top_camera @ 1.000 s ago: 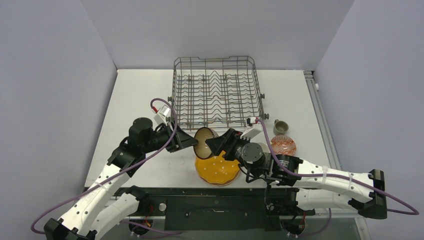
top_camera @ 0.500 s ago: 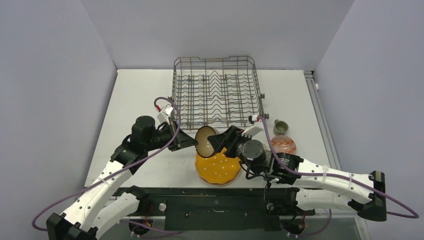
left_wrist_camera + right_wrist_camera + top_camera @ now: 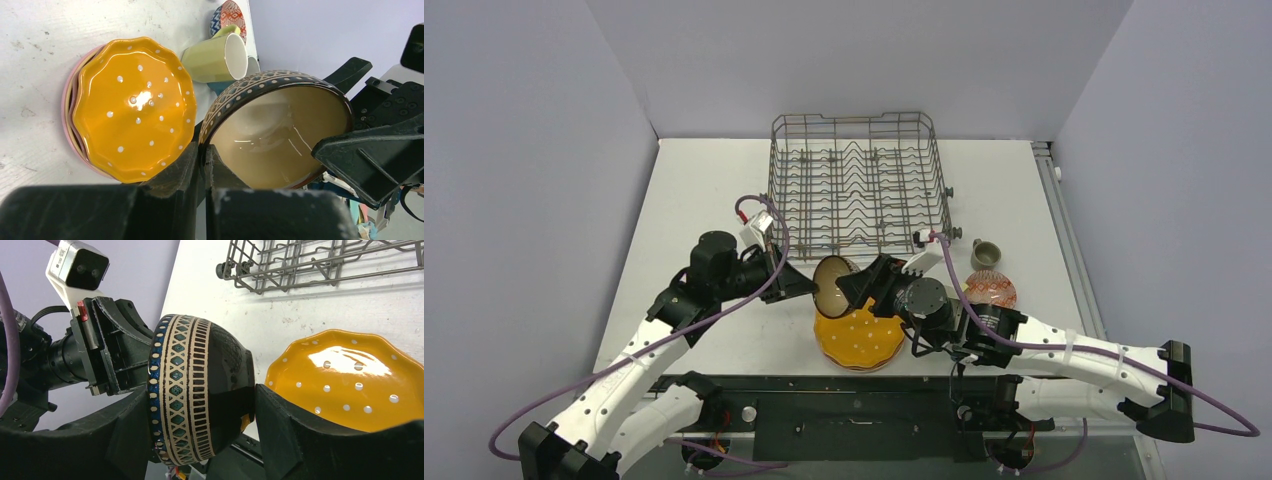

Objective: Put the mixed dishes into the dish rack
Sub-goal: Turn the bowl upside down on the dish rack.

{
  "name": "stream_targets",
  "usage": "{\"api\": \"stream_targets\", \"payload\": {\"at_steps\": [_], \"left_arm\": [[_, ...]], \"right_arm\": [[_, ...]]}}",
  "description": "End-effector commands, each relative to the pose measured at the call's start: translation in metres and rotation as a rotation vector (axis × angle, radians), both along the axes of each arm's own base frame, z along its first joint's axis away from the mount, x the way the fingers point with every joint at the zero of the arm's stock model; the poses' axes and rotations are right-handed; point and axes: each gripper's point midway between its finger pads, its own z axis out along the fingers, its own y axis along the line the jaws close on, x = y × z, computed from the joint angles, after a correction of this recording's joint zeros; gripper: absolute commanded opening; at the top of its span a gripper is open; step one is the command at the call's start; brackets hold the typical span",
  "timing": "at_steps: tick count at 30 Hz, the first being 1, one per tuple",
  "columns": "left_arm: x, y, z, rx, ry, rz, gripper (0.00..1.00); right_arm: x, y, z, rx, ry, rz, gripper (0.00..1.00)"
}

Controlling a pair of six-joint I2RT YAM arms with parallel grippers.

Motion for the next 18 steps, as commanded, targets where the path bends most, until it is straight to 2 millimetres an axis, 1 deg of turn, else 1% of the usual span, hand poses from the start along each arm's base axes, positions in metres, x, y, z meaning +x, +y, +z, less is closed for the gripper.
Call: {"api": "stream_targets", "payload": {"at_steps": [1, 5, 7, 10, 12, 14, 16, 18], "left_arm": [[0.0009, -0.0070, 0.0314, -0.064, -0.080, -0.032, 0.07], [0.0028, -0.0082, 0.0294, -0.064, -0.075, -0.033, 0.19], [0.0038, -0.0089, 0.0279, -0.063, -0.073, -0.033, 0.24], [0.0037, -0.0100, 0.0253, -0.062, -0.065, -0.040, 0.24], [0.0037, -0.0102, 0.0255, -0.063, -0.067, -0.042, 0.20], [0.0034, -0.0102, 0.0258, -0.062, -0.072, -0.046, 0.07], [0.0028, -0.0104, 0.0260, -0.062, -0.075, -0.051, 0.00], [0.0019, -0.0107, 0.0251, -0.061, -0.074, -0.058, 0.00]], "right_arm": [[-0.0131, 0.0237, 0.0378, 0.135, -0.019, 0.102, 0.00], [-0.0126, 0.0249, 0.0389, 0.142, -0.019, 0.102, 0.00], [-0.0127, 0.0257, 0.0402, 0.146, -0.020, 0.103, 0.00], [-0.0119, 0.0252, 0.0425, 0.150, -0.025, 0.099, 0.00], [-0.0116, 0.0244, 0.0422, 0.148, -0.025, 0.096, 0.00], [-0.0115, 0.0240, 0.0412, 0.143, -0.025, 0.095, 0.00], [-0.0114, 0.0236, 0.0408, 0.139, -0.025, 0.095, 0.00], [-0.0119, 0.0231, 0.0403, 0.133, -0.026, 0.098, 0.00]]}}
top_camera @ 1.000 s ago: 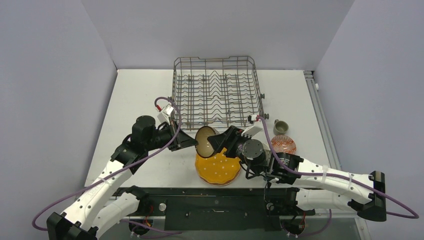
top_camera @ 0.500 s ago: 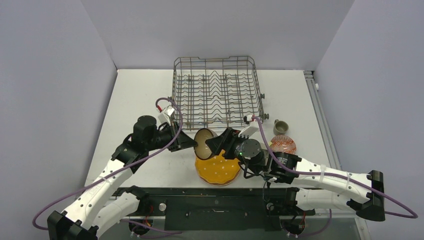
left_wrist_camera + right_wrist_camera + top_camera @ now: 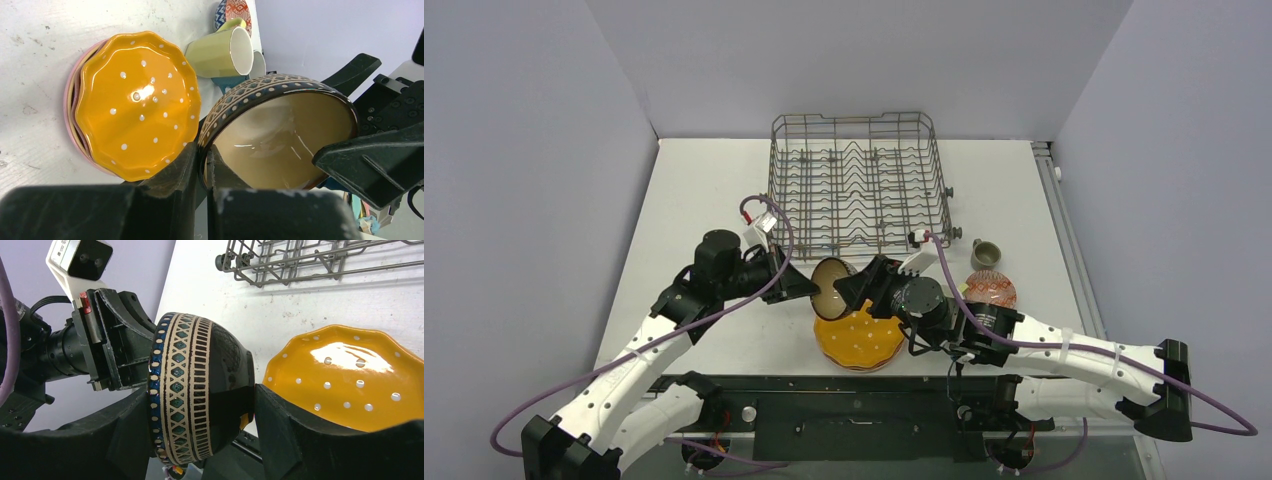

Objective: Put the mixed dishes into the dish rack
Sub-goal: Turn the bowl upside down on the dish rack.

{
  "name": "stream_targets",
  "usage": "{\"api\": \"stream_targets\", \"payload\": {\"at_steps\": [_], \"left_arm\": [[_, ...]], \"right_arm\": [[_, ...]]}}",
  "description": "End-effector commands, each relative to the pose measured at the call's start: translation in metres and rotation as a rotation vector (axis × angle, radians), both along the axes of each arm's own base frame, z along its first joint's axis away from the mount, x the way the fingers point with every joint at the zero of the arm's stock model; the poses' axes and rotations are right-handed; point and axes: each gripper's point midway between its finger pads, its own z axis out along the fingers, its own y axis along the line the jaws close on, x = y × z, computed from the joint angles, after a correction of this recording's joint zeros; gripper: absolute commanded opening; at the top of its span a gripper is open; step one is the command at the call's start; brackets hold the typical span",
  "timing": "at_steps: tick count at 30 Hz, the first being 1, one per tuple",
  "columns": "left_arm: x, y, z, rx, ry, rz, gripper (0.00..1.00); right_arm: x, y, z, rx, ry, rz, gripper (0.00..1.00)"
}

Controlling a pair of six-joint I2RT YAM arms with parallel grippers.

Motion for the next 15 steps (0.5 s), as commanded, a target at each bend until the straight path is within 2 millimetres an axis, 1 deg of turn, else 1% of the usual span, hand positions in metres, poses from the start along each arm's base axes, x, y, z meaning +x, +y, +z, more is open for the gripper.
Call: {"api": "stream_targets", "payload": {"at_steps": [1, 7, 9, 12, 15], "left_arm": [[0.001, -0.010, 0.034, -0.086, -0.089, -0.046, 0.00], [-0.001, -0.011, 0.039, -0.087, -0.106, -0.066, 0.00], [-0.002, -0.010, 0.040, -0.085, -0.111, -0.070, 0.00], [-0.002, -0.011, 0.041, -0.083, -0.114, -0.076, 0.00], [-0.002, -0.011, 0.041, -0.083, -0.113, -0.081, 0.00]], "right_arm": [[-0.008, 0.018, 0.047, 0.151, -0.038, 0.063, 0.00], [-0.011, 0.015, 0.043, 0.096, -0.049, 0.091, 0.00], [-0.015, 0.015, 0.041, 0.085, -0.050, 0.113, 0.03], [-0.018, 0.015, 0.040, 0.072, -0.054, 0.136, 0.11], [-0.022, 0.014, 0.039, 0.066, -0.055, 0.159, 0.16]]}}
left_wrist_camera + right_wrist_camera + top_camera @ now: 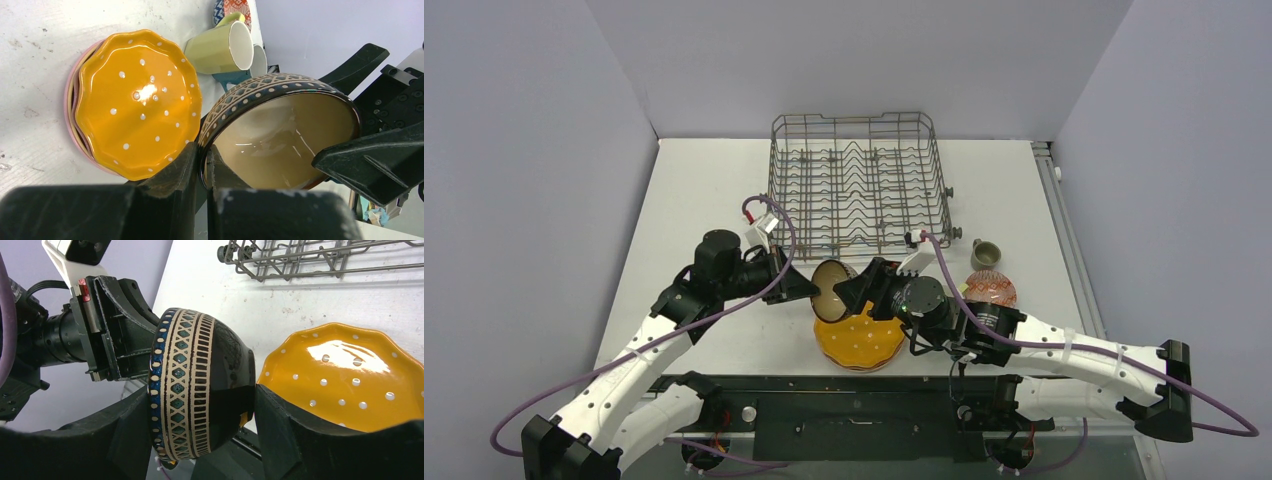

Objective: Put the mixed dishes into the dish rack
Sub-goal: Turn the bowl upside down on the dish rack.

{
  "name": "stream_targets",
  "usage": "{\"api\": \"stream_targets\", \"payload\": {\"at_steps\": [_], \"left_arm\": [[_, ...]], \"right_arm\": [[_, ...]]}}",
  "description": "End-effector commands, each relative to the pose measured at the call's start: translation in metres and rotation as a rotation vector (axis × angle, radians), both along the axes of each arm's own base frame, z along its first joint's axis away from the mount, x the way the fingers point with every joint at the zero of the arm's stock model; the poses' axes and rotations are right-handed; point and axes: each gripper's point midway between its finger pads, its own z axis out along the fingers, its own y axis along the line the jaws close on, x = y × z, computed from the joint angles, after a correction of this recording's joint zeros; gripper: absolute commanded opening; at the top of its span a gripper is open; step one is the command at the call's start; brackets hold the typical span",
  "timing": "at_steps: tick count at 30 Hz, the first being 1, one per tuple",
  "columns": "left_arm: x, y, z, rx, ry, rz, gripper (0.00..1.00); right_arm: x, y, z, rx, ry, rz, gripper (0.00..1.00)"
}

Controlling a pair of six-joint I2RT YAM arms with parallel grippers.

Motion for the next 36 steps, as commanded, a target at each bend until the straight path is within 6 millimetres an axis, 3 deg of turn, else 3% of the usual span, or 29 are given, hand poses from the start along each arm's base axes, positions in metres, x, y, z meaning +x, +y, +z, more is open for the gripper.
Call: {"api": "stream_targets", "payload": {"at_steps": [1, 12, 36], "left_arm": [[0.001, -0.011, 0.042, -0.093, -0.089, -0.049, 0.00], [0.000, -0.012, 0.045, -0.097, -0.089, -0.064, 0.00], [0.001, -0.013, 0.043, -0.067, -0.084, -0.082, 0.00]], "right_arm": [[-0.019, 0.015, 0.038, 0.094, -0.038, 0.125, 0.18], [-0.023, 0.014, 0.030, 0.050, -0.032, 0.157, 0.35], [-0.033, 0.010, 0.028, -0.025, -0.064, 0.239, 0.51]]}}
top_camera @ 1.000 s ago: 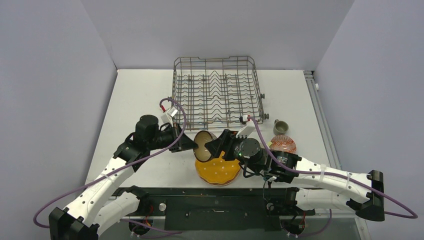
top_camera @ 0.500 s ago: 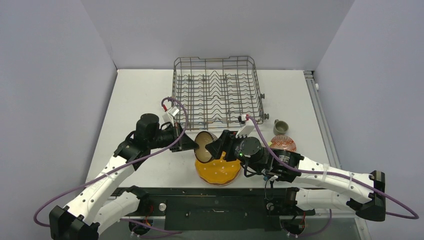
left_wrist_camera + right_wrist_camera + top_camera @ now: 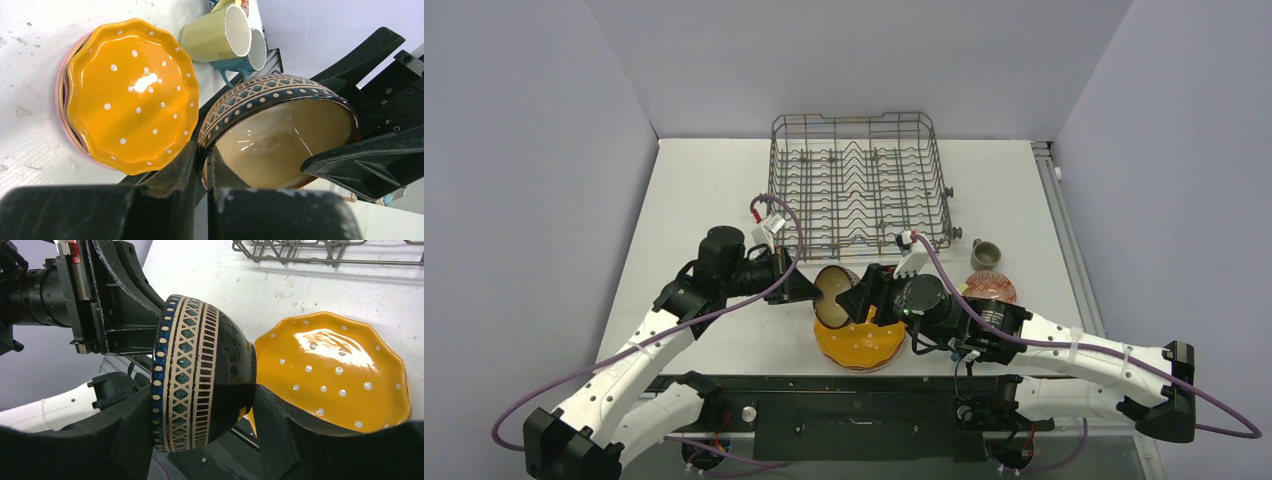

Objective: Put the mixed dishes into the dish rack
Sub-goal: Turn the bowl upside down on the dish rack.

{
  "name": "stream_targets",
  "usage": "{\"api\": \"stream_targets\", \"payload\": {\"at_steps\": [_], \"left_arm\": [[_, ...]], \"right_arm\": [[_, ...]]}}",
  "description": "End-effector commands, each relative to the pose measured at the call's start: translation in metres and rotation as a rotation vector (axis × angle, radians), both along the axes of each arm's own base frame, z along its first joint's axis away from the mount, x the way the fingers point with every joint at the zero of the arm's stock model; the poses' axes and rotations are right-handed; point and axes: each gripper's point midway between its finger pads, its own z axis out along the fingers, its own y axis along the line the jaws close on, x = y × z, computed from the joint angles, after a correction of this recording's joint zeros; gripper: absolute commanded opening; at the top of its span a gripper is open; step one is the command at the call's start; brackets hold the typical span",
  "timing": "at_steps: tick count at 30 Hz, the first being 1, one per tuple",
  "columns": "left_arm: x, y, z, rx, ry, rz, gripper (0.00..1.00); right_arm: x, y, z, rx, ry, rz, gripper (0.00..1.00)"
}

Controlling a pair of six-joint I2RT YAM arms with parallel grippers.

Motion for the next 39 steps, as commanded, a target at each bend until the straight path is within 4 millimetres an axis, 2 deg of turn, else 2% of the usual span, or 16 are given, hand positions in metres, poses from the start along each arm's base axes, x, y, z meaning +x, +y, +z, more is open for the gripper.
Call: {"api": "stream_targets", "payload": {"at_steps": [1, 12, 14, 15, 16, 17, 18, 19, 20, 21, 27, 36, 39], "left_arm": [[0.007, -0.009, 0.043, -0.086, -0.077, -0.011, 0.00], [0.009, -0.010, 0.040, -0.085, -0.069, -0.010, 0.00], [0.009, -0.011, 0.040, -0.086, -0.068, -0.012, 0.00], [0.009, -0.011, 0.040, -0.085, -0.067, -0.013, 0.00], [0.009, -0.011, 0.040, -0.086, -0.067, -0.016, 0.00], [0.009, -0.011, 0.040, -0.086, -0.066, -0.017, 0.00], [0.009, -0.011, 0.040, -0.087, -0.066, -0.020, 0.00], [0.009, -0.012, 0.040, -0.085, -0.061, -0.022, 0.00], [0.009, -0.012, 0.040, -0.084, -0.062, -0.023, 0.00], [0.009, -0.012, 0.039, -0.082, -0.062, -0.024, 0.00], [0.010, -0.011, 0.040, -0.071, -0.060, -0.021, 0.01], [0.009, -0.009, 0.030, -0.055, -0.042, -0.011, 0.24], [0.008, -0.009, 0.025, -0.052, -0.032, -0.012, 0.26]], "right_arm": [[-0.019, 0.015, 0.033, 0.091, -0.035, 0.131, 0.52], [-0.024, 0.019, 0.037, 0.121, -0.041, 0.157, 0.54], [-0.025, 0.020, 0.037, 0.122, -0.042, 0.167, 0.51], [-0.026, 0.021, 0.037, 0.123, -0.043, 0.171, 0.49], [-0.027, 0.021, 0.037, 0.123, -0.043, 0.179, 0.39], [-0.028, 0.022, 0.037, 0.122, -0.042, 0.185, 0.34], [-0.028, 0.022, 0.037, 0.120, -0.043, 0.187, 0.21], [-0.028, 0.022, 0.037, 0.120, -0.043, 0.187, 0.14], [-0.028, 0.022, 0.037, 0.119, -0.044, 0.187, 0.02], [-0.027, 0.021, 0.036, 0.116, -0.044, 0.182, 0.00], [-0.023, 0.014, 0.040, 0.115, -0.061, 0.150, 0.00], [-0.011, -0.001, 0.053, 0.138, -0.086, 0.058, 0.00], [-0.008, -0.003, 0.054, 0.128, -0.088, 0.037, 0.00]]}}
